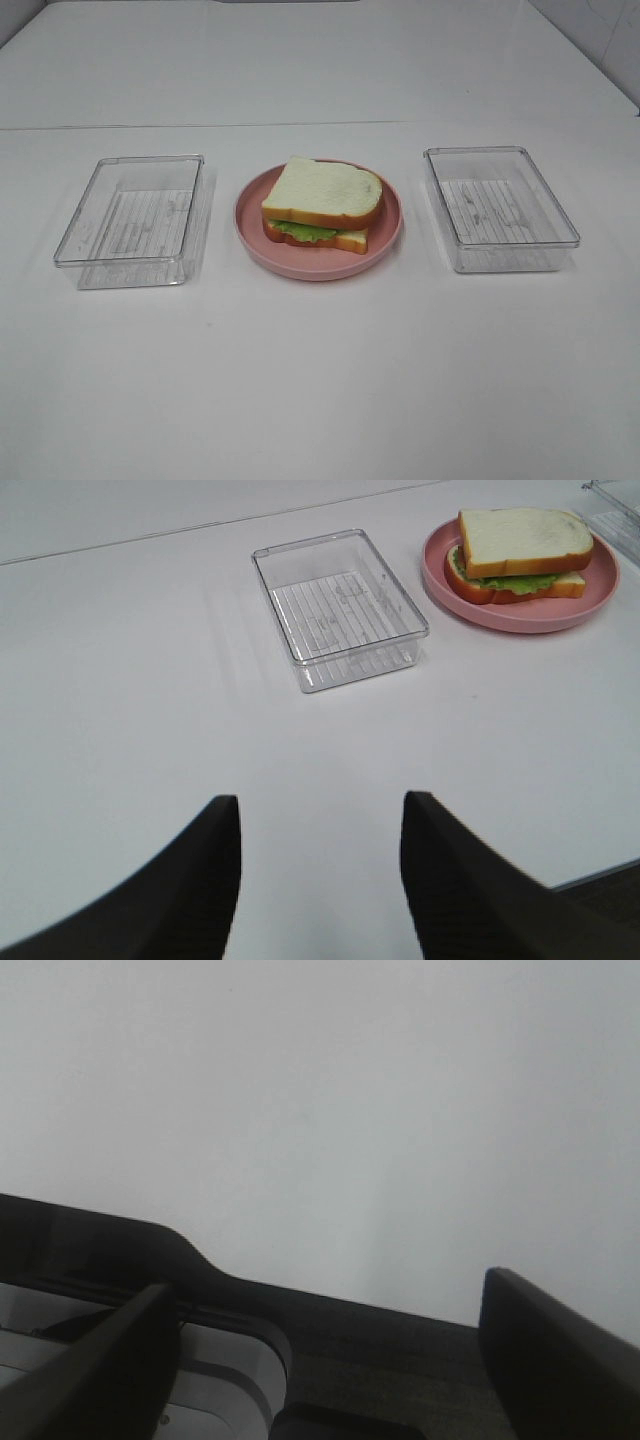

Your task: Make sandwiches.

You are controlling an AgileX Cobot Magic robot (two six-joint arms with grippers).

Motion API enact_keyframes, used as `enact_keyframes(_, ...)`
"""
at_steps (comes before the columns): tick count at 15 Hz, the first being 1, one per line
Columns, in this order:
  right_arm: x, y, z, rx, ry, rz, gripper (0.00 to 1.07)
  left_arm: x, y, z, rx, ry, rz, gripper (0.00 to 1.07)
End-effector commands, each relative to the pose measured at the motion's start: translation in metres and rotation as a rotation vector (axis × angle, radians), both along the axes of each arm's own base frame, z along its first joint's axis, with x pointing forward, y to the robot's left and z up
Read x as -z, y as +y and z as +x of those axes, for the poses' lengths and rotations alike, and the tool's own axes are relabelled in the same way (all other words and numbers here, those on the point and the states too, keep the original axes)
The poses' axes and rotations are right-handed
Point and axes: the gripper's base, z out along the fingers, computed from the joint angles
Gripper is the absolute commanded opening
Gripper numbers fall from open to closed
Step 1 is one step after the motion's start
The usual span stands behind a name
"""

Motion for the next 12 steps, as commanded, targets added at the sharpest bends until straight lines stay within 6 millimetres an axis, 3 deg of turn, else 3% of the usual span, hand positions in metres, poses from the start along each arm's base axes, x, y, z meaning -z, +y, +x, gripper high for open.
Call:
enact_keyframes(1, 0.022, -0.014, -0.053, 0.001, -0.143, 0.025, 0.78, 0.000, 0.001, -0.003, -0.003, -0.033, -0.009, 0.49)
enact_keyframes(6, 0.018, -0.025, -0.097, -0.039, -0.534, 0.084, 0.78, 0.000, 0.001, -0.003, 0.007, -0.033, -0.005, 0.49)
enact_keyframes(8, 0.022, -0.027, -0.106, -0.039, -0.609, 0.100, 0.78, 0.000, 0.000, -0.004, 0.023, -0.036, 0.003, 0.49)
enact_keyframes(12, 0.022, -0.027, -0.104, -0.040, -0.602, 0.099, 0.78, 0.000, -0.001, -0.004, 0.038, -0.036, 0.007, 0.49)
